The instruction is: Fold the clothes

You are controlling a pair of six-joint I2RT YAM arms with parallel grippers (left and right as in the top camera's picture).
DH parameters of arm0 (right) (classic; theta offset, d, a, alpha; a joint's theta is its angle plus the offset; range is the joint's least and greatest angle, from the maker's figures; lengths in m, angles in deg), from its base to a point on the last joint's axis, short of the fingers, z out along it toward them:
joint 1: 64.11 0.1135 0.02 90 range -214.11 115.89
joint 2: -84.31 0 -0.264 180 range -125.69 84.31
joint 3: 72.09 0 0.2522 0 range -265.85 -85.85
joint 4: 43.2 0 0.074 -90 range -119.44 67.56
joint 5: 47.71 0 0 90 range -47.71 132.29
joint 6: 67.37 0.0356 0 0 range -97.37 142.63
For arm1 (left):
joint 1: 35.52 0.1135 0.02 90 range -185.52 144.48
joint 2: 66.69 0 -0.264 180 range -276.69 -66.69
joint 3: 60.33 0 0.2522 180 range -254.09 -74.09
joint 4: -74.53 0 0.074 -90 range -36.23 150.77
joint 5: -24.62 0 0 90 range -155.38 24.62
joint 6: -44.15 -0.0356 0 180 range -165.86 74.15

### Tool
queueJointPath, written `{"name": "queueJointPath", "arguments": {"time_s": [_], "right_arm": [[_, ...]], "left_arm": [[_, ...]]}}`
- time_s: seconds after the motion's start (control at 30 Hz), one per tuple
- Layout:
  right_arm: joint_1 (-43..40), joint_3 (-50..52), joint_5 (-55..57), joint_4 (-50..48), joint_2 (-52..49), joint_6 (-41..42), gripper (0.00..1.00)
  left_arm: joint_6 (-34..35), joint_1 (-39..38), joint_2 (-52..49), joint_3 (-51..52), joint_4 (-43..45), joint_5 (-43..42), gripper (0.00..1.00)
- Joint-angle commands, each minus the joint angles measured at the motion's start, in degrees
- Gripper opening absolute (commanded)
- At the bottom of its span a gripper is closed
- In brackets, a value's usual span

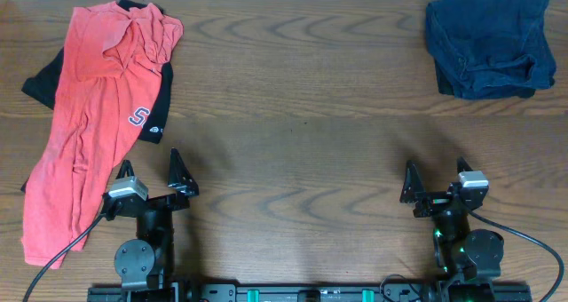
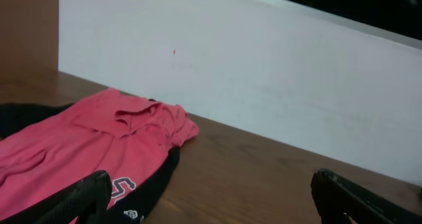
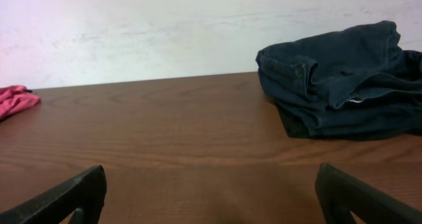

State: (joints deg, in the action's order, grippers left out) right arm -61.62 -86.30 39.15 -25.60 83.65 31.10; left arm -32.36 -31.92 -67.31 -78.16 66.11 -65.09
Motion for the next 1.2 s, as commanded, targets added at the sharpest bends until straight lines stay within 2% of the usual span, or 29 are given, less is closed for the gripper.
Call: {"name": "queueJointPath", "arguments": {"time_s": [0.0,0.1,0.33,0.57,1.17], "right_arm": [[-0.59,0.13,-0.07,0.24,0.39,-0.83,0.99],[-0.59,0.13,-0.07,0.24,0.39,-0.83,0.99],[-0.59,0.13,-0.07,0.22,0.39,-0.83,0.99],[-0.59,0.13,-0.07,0.24,0.39,-0.83,0.99],[-0.59,0.13,-0.07,0.24,0.39,-0.83,0.99]], "left_arm": [[0.31,0.26,0.55,1.66,1.99,0.83,0.98],[0.87,0.24,0.55,3.96,3.10,0.81,0.98],[1.33,0.24,0.55,3.85,-0.50,0.87,0.98],[1.31,0.24,0.55,3.85,-9.99,0.70,0.98],[1.18,-0.39,0.39,3.85,-9.57,0.39,0.98]]}}
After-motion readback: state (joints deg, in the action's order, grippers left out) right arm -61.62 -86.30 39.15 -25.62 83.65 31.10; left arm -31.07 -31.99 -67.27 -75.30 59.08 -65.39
